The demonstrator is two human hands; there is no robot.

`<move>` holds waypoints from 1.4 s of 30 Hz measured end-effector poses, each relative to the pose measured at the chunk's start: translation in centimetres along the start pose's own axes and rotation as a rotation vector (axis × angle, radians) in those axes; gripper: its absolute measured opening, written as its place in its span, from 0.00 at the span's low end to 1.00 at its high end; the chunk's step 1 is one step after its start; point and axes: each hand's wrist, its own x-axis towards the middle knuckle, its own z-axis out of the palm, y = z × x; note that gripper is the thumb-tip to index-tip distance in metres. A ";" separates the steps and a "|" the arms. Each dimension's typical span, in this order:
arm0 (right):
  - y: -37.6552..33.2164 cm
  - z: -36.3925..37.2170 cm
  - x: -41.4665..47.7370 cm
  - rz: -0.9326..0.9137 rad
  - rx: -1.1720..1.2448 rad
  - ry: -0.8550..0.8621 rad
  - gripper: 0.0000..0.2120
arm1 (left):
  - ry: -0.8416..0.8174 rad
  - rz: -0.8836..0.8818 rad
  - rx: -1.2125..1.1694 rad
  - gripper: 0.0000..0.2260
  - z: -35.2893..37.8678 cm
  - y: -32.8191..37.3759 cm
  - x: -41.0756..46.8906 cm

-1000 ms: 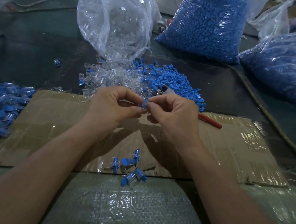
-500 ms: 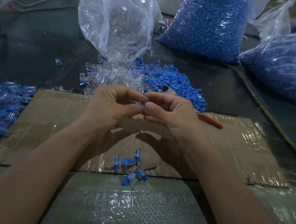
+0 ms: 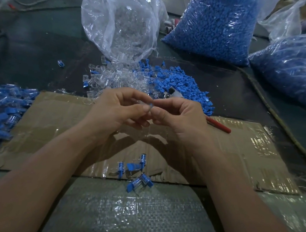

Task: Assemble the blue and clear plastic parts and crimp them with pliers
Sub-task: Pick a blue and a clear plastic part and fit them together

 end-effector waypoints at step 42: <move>1.8 -0.3 0.3 -0.521 -0.421 0.084 0.08 | -0.034 -0.160 -0.178 0.03 0.1 -0.3 0.3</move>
